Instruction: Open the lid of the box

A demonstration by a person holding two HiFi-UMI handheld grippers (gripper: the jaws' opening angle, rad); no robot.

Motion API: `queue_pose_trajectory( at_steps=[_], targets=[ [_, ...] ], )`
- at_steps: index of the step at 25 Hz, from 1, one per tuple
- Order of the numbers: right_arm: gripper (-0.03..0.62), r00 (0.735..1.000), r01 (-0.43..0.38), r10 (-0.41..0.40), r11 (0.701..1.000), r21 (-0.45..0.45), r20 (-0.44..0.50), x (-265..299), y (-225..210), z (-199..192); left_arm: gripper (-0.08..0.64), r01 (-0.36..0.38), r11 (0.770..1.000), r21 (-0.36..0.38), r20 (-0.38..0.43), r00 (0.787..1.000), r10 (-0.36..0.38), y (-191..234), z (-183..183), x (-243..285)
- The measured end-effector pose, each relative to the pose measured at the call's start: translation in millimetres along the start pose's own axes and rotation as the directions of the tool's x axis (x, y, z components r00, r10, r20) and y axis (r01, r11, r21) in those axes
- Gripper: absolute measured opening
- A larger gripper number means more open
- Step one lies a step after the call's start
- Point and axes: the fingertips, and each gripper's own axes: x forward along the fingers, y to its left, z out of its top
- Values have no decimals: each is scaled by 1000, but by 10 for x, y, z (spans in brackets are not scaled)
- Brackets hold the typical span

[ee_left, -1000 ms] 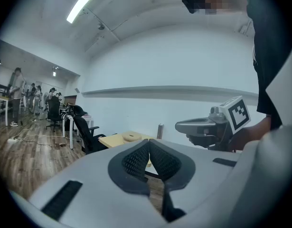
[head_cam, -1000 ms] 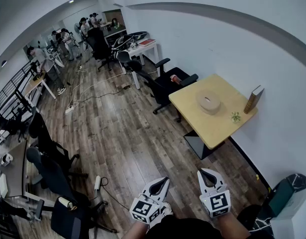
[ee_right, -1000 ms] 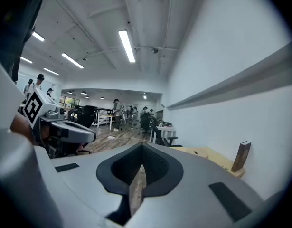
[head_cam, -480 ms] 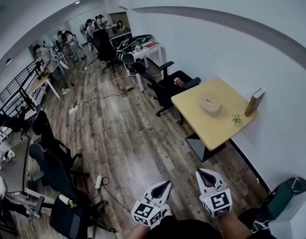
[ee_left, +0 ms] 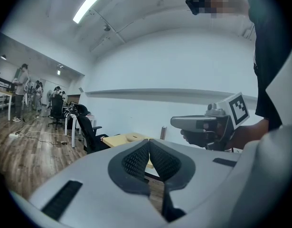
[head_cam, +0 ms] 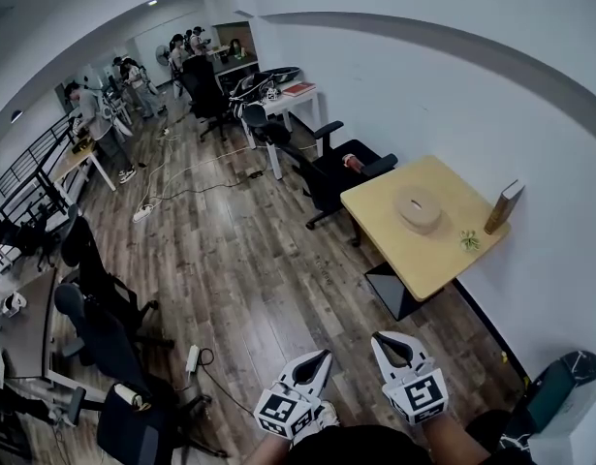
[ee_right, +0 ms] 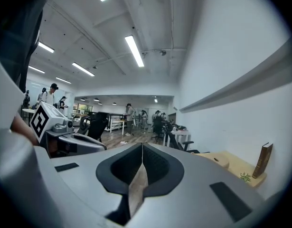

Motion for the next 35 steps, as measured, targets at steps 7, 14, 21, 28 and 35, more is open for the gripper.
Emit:
queue_pose_trajectory(
  at_steps=[7, 14, 21, 28, 35],
  targets=[
    [151, 1000, 20, -20, 1000, 1, -20, 458, 45, 22, 19, 23, 1000, 6, 2, 1000, -23, 463, 79, 64],
    [280, 994, 108, -108, 994, -5, -32, 721, 6, 72, 19, 90, 996, 21, -8, 996, -90, 723, 162, 80],
    [328, 984, 170, -170, 985, -10, -44, 842, -124, 57, 18, 102, 995, 7, -6, 995, -102, 955, 132, 104],
    [356, 982, 186, -186, 983, -2, -38, 972, -336, 54, 18, 92, 996, -18, 1, 996, -92, 1149, 123, 280],
    [367, 983, 179, -178, 984, 13, -48, 1240, -598, -27, 18, 85, 996, -27, -19, 996, -85, 1350, 102, 588]
  ],
)
